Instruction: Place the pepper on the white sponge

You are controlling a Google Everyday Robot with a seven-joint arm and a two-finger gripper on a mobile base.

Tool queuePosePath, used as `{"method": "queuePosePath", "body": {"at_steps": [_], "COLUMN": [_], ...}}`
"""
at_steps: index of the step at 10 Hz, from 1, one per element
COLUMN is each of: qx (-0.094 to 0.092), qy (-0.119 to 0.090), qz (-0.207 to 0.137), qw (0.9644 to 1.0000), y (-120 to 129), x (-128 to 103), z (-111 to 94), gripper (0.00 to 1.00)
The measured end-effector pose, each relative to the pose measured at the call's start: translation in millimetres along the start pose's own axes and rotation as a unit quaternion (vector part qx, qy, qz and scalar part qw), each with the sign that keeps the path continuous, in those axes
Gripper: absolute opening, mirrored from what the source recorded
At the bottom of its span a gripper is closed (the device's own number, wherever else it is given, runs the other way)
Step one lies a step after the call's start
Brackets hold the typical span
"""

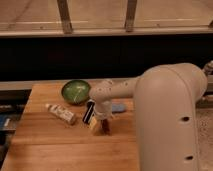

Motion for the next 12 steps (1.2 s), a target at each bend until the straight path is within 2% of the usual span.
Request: {"method": "queuePosePath", "body": {"at_steps": [2,3,10,11,12], "qx": [0.005,0.007,0.002,-0.007,-0.012], "qy": [0.003,0.005,0.008,0.002,-0.006], "qz": [0.005,0.006,0.004,0.003,0.004], "qw": [1.0,0.9999,1.0,1.0,0.9999], "y": [-3.3,-6.5,-9.2,-8.7,-10.6], "x": [-1.8,-0.8,5.1,7.5,9.4], "z": [5.4,7.5,7.9,2.0,-7.9], "gripper": [0.79,0.75,0.06,0.0,0.0]}}
